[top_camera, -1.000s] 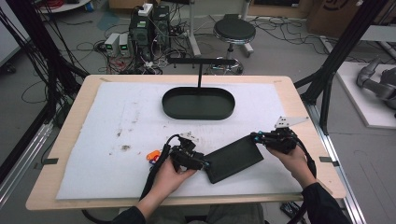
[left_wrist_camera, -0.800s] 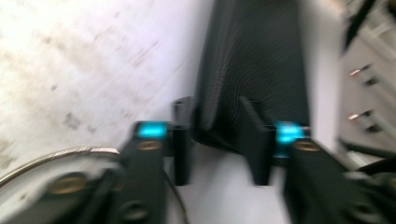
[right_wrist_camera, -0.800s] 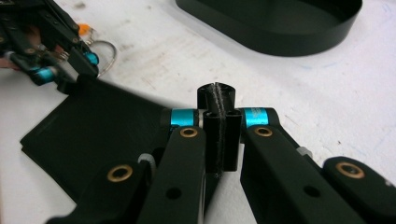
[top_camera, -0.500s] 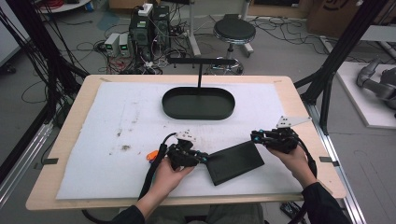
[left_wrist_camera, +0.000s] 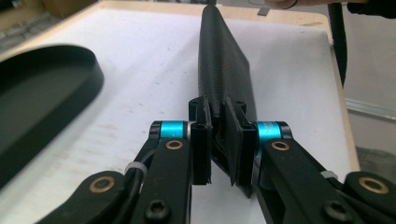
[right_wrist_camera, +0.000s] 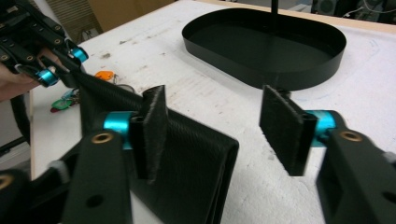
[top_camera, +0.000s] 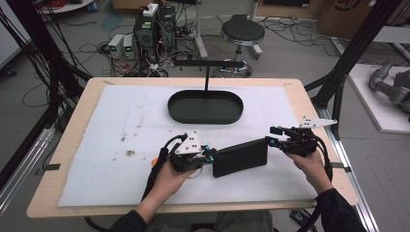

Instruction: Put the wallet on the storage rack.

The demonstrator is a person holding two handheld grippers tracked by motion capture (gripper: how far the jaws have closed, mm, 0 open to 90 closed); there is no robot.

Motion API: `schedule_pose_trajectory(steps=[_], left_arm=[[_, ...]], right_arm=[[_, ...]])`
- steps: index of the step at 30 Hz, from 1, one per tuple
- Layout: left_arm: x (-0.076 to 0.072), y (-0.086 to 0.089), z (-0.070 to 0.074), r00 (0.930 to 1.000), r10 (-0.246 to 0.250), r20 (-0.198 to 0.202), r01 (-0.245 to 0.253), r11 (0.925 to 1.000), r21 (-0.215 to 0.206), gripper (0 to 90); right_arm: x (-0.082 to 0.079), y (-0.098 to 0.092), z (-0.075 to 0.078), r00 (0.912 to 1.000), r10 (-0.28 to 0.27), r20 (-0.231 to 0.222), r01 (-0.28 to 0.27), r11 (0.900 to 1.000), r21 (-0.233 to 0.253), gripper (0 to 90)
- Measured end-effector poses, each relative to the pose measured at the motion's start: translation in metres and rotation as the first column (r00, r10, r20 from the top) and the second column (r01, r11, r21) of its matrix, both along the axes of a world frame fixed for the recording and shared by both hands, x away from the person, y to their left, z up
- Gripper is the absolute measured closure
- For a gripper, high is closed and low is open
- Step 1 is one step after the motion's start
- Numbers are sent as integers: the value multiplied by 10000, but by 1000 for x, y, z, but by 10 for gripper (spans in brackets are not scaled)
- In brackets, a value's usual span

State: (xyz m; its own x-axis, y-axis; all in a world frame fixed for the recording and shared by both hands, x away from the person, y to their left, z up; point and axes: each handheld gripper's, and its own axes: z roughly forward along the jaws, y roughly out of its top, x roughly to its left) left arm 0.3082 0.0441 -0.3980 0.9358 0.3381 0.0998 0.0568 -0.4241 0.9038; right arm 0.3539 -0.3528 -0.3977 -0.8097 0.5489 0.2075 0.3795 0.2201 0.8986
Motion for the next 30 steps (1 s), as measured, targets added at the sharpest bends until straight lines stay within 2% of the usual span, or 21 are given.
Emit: schedule_pose_trajectory(steps=[4,5,6,11,15,16,17,20,23,24,26,29,30], left_arm=[[1,10,3,9985,-464,306,464,9989,7,810],[2,12,3,9973,-634,360,635,9980,-31,810],[1,14,4,9964,-719,448,719,9974,7,810],[1,20,2,9949,-948,338,951,9954,-86,809],[1,22,-1,9955,-924,213,928,9955,-168,806],[2,23,-2,9959,-888,176,892,9958,-208,805],[2,24,-3,9963,-851,135,854,9959,-306,804],[4,29,-5,9969,-779,-144,770,9954,-577,788],[7,32,-7,9978,-569,-335,543,9959,-729,733],[8,34,-8,9978,-499,-437,464,9959,-779,705],[11,35,-10,9959,-344,-833,270,9958,-877,598],[13,34,-12,9931,-244,-1149,155,9968,-779,450],[14,33,-13,9915,-204,-1286,105,9969,-777,427]], right_arm=[[2,4,-2,9992,398,-15,-398,9992,-53,363],[2,8,-3,9976,688,-93,-689,9975,-142,361],[2,8,-3,9976,688,-93,-689,9975,-142,361],[5,23,-8,9875,1553,-259,-1566,9858,-607,358],[6,36,-16,9753,2163,-447,-2202,9680,-1207,457],[6,37,-17,9765,2118,-407,-2155,9663,-1410,478],[5,38,-17,9768,2109,-364,-2139,9665,-1416,509],[6,34,-16,9698,2400,-425,-2436,9607,-1331,620],[5,33,-16,9634,2661,-321,-2680,9533,-1393,702],[4,33,-15,9604,2746,-472,-2785,9507,-1367,721],[2,34,-15,9569,2880,-373,-2903,9470,-1378,749],[-1,35,-12,9508,3094,-129,-3087,9437,-1189,764],[-3,35,-11,9499,3124,-128,-3117,9428,-1179,765]])
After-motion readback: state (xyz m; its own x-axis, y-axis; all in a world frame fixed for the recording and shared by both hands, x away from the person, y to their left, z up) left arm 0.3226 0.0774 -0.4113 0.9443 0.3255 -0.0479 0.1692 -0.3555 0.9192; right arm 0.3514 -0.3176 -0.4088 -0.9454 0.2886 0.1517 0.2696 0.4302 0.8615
